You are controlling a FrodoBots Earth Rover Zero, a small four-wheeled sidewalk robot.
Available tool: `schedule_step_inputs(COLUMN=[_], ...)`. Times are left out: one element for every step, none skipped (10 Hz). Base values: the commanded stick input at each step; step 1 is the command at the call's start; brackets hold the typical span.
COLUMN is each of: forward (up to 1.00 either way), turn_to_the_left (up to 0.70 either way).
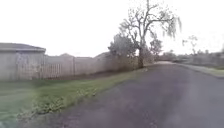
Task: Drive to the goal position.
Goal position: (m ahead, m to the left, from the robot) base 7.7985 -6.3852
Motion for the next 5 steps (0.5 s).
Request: schedule_step_inputs(forward=[0.0,0.0,0.0,0.0,0.0], turn_to_the_left=[-0.7,-0.7,-0.7,-0.7,-0.7])
